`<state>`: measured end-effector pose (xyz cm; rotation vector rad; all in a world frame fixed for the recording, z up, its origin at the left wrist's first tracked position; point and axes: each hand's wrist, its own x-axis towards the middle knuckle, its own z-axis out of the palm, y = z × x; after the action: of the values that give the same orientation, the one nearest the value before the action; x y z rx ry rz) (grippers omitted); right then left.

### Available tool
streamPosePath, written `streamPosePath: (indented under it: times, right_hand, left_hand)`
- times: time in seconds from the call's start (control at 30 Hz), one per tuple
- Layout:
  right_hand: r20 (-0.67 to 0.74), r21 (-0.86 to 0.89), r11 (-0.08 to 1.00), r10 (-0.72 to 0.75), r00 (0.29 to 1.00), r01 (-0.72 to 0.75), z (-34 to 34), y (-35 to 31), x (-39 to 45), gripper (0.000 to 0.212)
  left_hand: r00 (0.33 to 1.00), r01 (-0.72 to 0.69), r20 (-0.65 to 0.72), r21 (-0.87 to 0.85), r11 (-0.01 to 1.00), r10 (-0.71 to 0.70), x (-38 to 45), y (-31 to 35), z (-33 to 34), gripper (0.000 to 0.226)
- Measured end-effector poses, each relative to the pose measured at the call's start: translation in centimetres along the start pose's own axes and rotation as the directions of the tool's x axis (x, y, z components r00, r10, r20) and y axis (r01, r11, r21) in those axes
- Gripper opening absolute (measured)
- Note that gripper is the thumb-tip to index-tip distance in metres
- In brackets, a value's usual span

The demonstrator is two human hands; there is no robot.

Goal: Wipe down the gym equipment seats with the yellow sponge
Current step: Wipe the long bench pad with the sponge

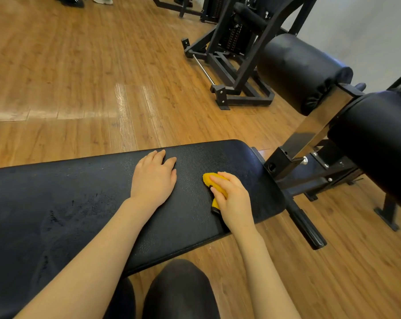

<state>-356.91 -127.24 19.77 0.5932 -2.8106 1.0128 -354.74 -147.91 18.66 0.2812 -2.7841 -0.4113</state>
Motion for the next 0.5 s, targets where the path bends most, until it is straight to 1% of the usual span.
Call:
streamPosePath:
  times: [0.13, 0.3, 0.43, 0.5]
  right_hand:
    - [-0.010, 0.009, 1.000, 0.022, 1.000, -0.022, -0.2, -0.5, -3.4, 0.031]
    - [-0.109, 0.063, 0.997, 0.054, 0.993, -0.047, 0.2, -1.0, -9.6, 0.037]
    - [-0.121, 0.045, 0.999, 0.014, 0.992, -0.009, -0.1, 0.2, -7.5, 0.033]
    - [-0.131, 0.032, 0.999, 0.025, 0.991, -0.021, -1.0, 1.1, -5.3, 0.030]
  left_hand:
    - [0.999, 0.019, 0.031, -0.008, 1.000, -0.019, -3.1, 1.8, -0.7, 0.038]
    - [0.999, -0.003, -0.044, -0.012, 1.000, 0.003, -6.8, 2.6, -0.8, 0.037]
    - [0.999, -0.011, -0.053, -0.018, 1.000, 0.010, -6.5, 2.4, -0.9, 0.035]
    - [0.998, -0.018, -0.052, -0.013, 1.000, 0.017, -6.5, 2.5, -0.9, 0.035]
